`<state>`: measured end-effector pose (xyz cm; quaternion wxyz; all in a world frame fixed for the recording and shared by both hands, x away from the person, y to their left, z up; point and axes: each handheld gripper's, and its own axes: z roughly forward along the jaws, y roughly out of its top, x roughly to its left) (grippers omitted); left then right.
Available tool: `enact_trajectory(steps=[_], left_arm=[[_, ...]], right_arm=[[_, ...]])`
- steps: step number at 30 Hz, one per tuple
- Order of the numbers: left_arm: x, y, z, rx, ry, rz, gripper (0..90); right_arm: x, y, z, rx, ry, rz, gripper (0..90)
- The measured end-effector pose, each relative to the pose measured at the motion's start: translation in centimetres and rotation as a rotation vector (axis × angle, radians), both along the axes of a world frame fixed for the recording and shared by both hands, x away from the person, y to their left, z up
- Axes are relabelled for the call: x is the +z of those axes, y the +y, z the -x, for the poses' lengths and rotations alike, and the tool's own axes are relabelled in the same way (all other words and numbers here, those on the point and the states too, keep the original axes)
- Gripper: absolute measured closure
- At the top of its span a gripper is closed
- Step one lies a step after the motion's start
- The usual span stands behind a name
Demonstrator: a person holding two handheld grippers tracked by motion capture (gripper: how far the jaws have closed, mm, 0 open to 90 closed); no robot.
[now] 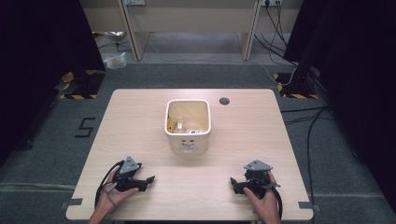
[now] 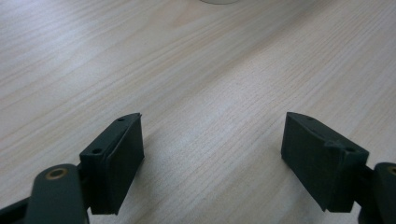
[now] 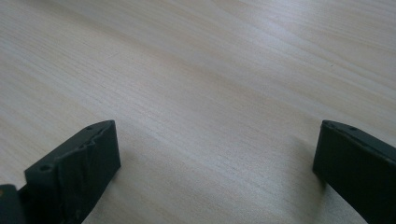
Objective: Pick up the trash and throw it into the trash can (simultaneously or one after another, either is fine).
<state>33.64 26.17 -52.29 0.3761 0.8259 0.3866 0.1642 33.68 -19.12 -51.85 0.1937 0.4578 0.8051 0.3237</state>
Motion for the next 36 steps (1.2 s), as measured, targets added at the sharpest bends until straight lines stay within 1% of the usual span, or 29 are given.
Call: enact_trajectory(steps=[5, 12, 15, 19, 20, 25, 29, 36], left_arm=[[0.0, 0.0, 0.4, 0.004, 0.002, -0.002, 17.6], [0.0, 0.1, 0.9, 0.008, 0.006, -0.002, 16.5], [-0.1, 0.2, 1.1, 0.013, 0.001, 0.001, 16.3], [0.0, 0.3, 1.5, 0.019, 0.007, -0.003, 15.9], [-0.1, 0.3, 1.6, 0.02, 0.003, -0.001, 15.9], [-0.1, 0.3, 1.6, 0.022, 0.003, -0.001, 15.8], [-0.1, 0.4, 1.6, 0.021, 0.008, 0.007, 15.7], [-0.1, 0.4, 1.6, 0.019, 0.008, 0.004, 15.6]], right_arm=[[0.0, 0.0, 0.0, 0.002, 0.0, 0.001, 0.8], [0.0, 0.0, 0.0, 0.001, 0.001, -0.001, 0.7], [0.0, 0.0, 0.0, 0.001, 0.001, -0.001, 0.7], [0.0, 0.0, 0.0, 0.001, 0.001, -0.001, 0.7], [0.0, 0.0, 0.0, 0.001, 0.001, 0.0, 0.8], [0.0, 0.0, 0.0, 0.001, 0.001, 0.0, 0.7], [0.0, 0.0, 0.0, 0.001, 0.001, 0.0, 0.7], [0.0, 0.0, 0.0, 0.0, 0.002, -0.001, 0.7]])
